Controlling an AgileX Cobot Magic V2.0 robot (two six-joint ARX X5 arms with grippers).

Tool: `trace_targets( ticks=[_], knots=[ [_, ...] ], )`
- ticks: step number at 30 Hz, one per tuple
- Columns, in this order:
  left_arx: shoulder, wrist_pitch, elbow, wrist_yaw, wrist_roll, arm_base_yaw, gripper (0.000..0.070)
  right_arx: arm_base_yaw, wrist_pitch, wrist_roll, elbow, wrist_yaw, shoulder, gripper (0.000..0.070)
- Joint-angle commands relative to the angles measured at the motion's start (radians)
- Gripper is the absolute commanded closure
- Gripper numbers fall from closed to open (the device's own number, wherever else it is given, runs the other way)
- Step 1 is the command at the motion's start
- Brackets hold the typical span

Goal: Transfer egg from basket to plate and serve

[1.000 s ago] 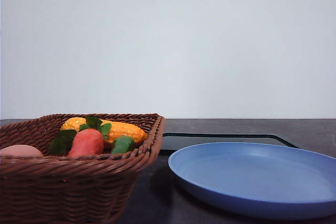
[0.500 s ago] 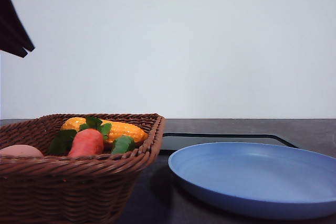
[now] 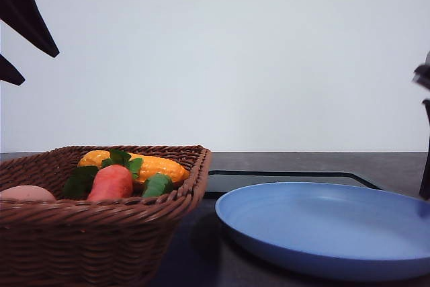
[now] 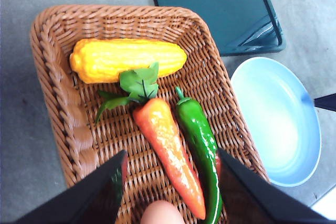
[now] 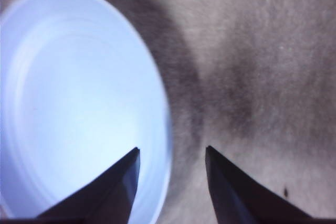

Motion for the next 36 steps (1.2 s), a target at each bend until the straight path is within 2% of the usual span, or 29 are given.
trace_targets(
  ticks=[1, 3, 8, 17, 20, 25, 31, 36],
  knots=[
    [0.008, 0.004, 0.016, 0.002, -0.001, -0.005, 0.0358, 0.004, 0.020, -0.012, 0.012, -0.025, 0.037, 0.0458],
    [0.008, 0.004, 0.016, 0.002, -0.001, -0.005, 0.0358, 0.012, 0.040, -0.011, 0.012, -0.058, 0.069, 0.0476],
    [0.008, 0.003, 0.016, 0.002, -0.001, -0.005, 0.0358, 0.029, 0.072, 0.007, 0.012, -0.065, 0.127, 0.0516],
    [0.008, -0.010, 0.016, 0.002, -0.001, -0.005, 0.0358, 0.033, 0.091, 0.008, 0.012, -0.059, 0.149, 0.0700],
    [0.008, -0.019, 0.016, 0.002, 0.000, -0.005, 0.0354, 0.033, 0.087, 0.013, 0.012, -0.060, 0.139, 0.0700],
    [0.008, -0.025, 0.017, 0.004, 0.000, -0.017, 0.0245, 0.031, 0.066, 0.034, 0.012, -0.065, 0.070, 0.0700],
    [0.008, -0.122, 0.027, 0.003, 0.004, -0.083, 0.0241, 0.022, 0.023, 0.054, 0.013, -0.065, -0.059, 0.0700],
    [0.009, -0.211, 0.038, -0.023, -0.016, -0.190, 0.0245, 0.018, 0.012, 0.082, 0.013, -0.064, -0.143, 0.0700]
  ],
)
